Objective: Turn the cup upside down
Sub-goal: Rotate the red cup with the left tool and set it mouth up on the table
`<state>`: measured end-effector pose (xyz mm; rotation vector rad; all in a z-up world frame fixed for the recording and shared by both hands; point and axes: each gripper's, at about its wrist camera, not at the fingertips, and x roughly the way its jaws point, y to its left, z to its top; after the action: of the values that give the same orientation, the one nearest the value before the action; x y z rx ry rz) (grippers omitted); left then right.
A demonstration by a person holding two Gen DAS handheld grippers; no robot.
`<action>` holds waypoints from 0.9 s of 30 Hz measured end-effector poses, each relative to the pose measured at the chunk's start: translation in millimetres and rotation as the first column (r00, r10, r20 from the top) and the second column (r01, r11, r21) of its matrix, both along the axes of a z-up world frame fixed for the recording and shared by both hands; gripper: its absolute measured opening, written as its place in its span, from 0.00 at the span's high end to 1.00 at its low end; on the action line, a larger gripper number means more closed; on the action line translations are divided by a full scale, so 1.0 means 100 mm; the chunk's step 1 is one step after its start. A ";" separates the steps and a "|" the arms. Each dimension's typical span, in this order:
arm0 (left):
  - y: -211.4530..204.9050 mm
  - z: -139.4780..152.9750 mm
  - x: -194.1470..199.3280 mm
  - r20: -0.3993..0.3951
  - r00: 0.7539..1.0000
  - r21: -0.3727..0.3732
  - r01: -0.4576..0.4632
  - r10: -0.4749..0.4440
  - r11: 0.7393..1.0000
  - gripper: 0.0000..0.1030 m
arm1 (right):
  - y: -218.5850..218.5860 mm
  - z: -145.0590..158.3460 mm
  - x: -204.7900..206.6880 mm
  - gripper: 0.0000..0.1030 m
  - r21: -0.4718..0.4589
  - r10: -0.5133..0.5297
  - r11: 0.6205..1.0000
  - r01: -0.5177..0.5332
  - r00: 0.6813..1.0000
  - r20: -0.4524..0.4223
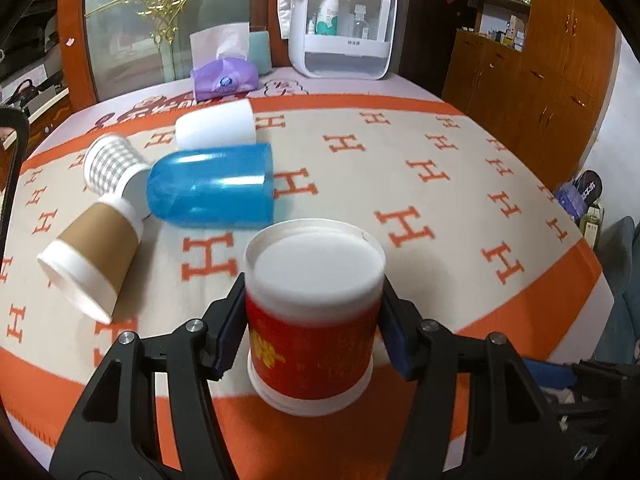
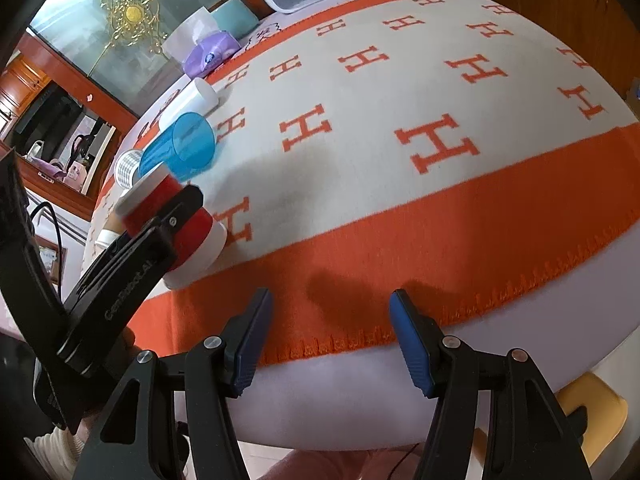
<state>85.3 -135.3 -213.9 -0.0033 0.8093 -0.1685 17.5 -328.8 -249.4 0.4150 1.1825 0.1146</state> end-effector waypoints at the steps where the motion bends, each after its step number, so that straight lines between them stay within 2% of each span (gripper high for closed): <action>1: 0.02 -0.03 -0.03 -0.011 1.000 0.002 -0.003 0.004 1.000 0.45 | 0.00 0.00 0.00 0.41 -0.001 0.002 1.000 -0.002 1.000 -0.001; 10: 0.05 -0.07 -0.18 -0.027 0.999 0.022 0.028 -0.027 0.999 0.44 | 0.08 0.01 -0.07 0.40 -0.031 0.020 0.999 -0.020 1.000 0.015; 16: 0.06 -0.07 -0.17 -0.066 0.997 0.019 0.038 -0.036 0.999 0.33 | 0.13 0.01 -0.11 0.40 -0.047 0.036 0.998 -0.035 0.999 0.025; 18: 0.07 -0.05 -0.17 -0.065 0.997 0.022 0.039 -0.037 0.999 0.19 | 0.15 0.02 -0.13 0.38 -0.055 0.038 0.998 -0.037 0.999 0.030; 19: 0.09 -0.03 -0.18 -0.065 0.997 0.018 0.039 -0.038 0.999 0.16 | 0.15 0.02 -0.14 0.37 -0.055 0.039 0.998 -0.038 0.999 0.032; 27: 0.22 0.15 -0.30 -0.063 0.997 -0.003 0.046 -0.046 0.999 0.15 | 0.24 0.03 -0.20 0.35 -0.075 0.060 0.996 -0.057 0.997 0.046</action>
<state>55.7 -113.8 -199.3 0.0085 0.8730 -0.2136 -2.1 -304.5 -246.0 0.3111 1.1481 0.1306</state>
